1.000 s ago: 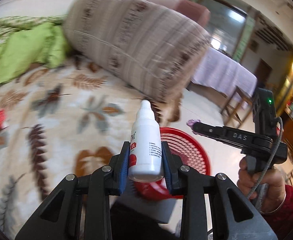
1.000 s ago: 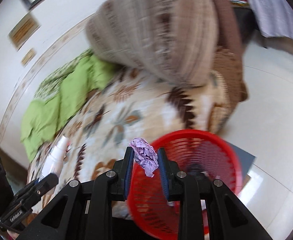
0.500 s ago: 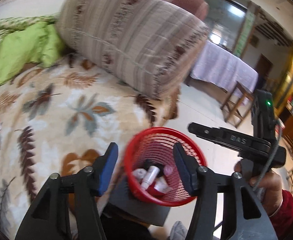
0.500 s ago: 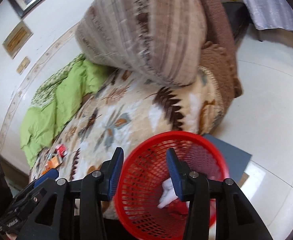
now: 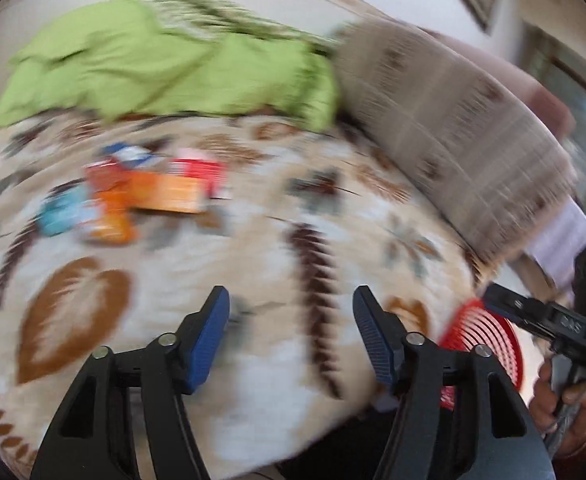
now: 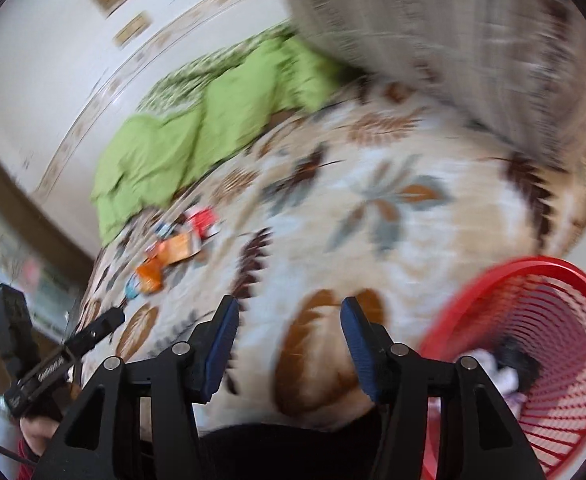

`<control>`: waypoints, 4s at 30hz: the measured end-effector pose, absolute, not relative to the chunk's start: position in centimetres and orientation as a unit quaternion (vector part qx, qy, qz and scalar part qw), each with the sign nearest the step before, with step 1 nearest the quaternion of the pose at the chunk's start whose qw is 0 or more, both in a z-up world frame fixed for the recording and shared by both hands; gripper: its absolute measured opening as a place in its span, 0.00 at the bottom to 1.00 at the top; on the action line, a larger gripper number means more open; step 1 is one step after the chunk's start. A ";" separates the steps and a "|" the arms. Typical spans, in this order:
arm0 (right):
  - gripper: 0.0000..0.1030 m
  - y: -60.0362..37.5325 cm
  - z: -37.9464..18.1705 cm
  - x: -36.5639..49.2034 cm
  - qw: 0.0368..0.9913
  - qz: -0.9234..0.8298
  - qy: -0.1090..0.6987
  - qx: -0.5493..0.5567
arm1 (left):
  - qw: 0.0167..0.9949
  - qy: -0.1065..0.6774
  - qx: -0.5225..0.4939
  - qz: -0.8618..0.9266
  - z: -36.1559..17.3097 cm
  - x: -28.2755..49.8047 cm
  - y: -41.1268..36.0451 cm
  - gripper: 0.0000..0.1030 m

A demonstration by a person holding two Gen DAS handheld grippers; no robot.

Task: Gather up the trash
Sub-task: 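Move both open tools back over the trash on the bed, then grasp the orange crumpled bag with the right tool while the left tool grasps the teal Hangyodon packet, then lift the orange bag and teal packet and hold them above the bed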

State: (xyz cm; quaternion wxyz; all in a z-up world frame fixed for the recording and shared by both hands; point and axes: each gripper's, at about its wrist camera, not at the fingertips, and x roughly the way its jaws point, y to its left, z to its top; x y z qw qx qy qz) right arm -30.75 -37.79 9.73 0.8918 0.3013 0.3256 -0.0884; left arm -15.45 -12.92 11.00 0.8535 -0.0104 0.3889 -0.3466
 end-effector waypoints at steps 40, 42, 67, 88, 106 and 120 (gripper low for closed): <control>0.13 -21.0 3.8 -2.1 0.894 0.037 0.405 0.190 | 0.902 0.387 -0.009 -0.188 5.5 7.0 0.3 0.72; 0.13 -21.7 3.6 -2.4 0.891 0.035 0.407 0.198 | 0.902 0.393 -0.015 -0.180 5.1 8.3 -0.3 0.72; 0.16 -25.4 2.0 -3.9 0.848 0.058 0.457 0.264 | 0.839 0.423 0.046 -0.339 4.9 4.7 -2.0 0.72; 0.61 -26.7 2.4 -4.3 0.859 0.006 0.429 0.279 | 0.865 0.423 0.146 -0.228 0.9 7.9 -5.5 0.51; 0.58 -25.5 1.4 -2.4 0.863 -0.016 0.419 0.280 | 0.888 0.388 0.078 -0.235 3.8 6.0 -4.3 0.32; 0.58 -23.9 7.5 -6.8 0.928 -0.046 0.323 0.177 | 0.919 0.330 0.031 -0.213 8.4 0.4 -3.4 0.32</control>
